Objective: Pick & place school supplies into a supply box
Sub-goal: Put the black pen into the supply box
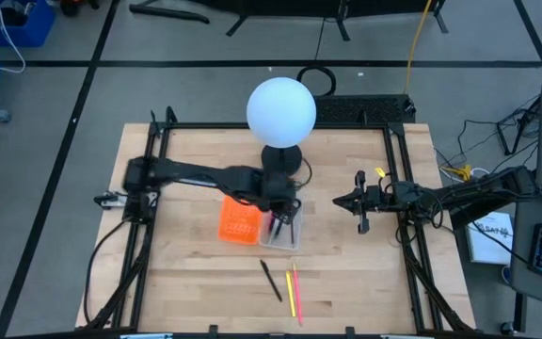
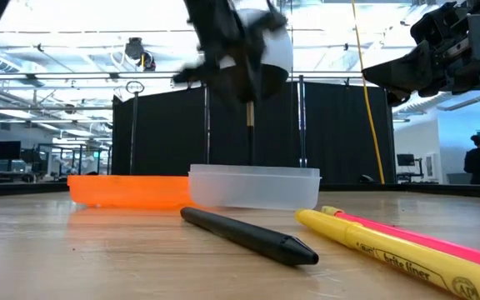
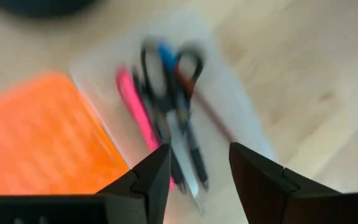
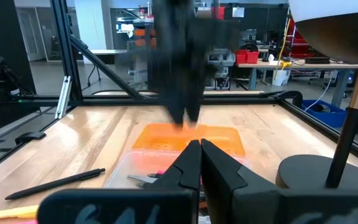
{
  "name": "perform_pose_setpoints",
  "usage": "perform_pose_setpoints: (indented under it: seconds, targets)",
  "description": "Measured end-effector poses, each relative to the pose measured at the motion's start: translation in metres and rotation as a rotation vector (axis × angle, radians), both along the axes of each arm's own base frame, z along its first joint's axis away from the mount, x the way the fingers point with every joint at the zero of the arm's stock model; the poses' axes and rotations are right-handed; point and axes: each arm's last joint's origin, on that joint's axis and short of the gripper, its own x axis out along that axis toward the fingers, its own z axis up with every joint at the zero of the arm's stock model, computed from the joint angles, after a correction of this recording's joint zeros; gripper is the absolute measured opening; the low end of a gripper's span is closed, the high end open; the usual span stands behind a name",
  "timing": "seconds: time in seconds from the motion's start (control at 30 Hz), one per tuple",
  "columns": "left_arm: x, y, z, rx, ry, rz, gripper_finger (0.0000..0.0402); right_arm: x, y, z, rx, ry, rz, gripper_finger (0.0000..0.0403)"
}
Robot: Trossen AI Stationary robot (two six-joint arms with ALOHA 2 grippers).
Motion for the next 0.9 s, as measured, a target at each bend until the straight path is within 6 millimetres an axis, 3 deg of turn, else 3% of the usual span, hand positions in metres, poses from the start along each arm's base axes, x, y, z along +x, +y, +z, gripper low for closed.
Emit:
perform_pose_setpoints:
  seconds: [0.23, 0.3, 0.4, 0.57, 0.8, 0.9]
  targets:
    - [-0.063, -0.026, 0.091, 0.375, -0.159, -0.083, 0.017, 0.0, 0.0, -0.001, 0.007, 0.014, 0.002, 0.0004]
    - [-0.083, -0.039, 0.11, 0.46, -0.184, -0.165, 0.0166, 0.0, 0.0, -0.002, 0.007, 0.017, 0.002, 0.0004]
    - [-0.111, -0.061, 0.122, 0.551, -0.228, -0.292, 0.0148, 0.0, 0.0, -0.003, 0.006, 0.031, 0.002, 0.0004]
    - [-0.159, -0.07, 0.11, 0.657, -0.228, -0.307, 0.0103, 0.0, 0.0, -0.004, 0.006, 0.036, 0.002, 0.0004]
    - [-0.212, -0.06, 0.062, 0.666, -0.295, -0.362, 0.0012, 0.0, 0.0, -0.003, -0.007, 0.027, 0.002, 0.0004]
    - [-0.227, -0.055, 0.042, 0.69, -0.405, -0.403, 0.0011, 0.0, 0.0, 0.0, -0.032, 0.004, 0.002, 0.0004]
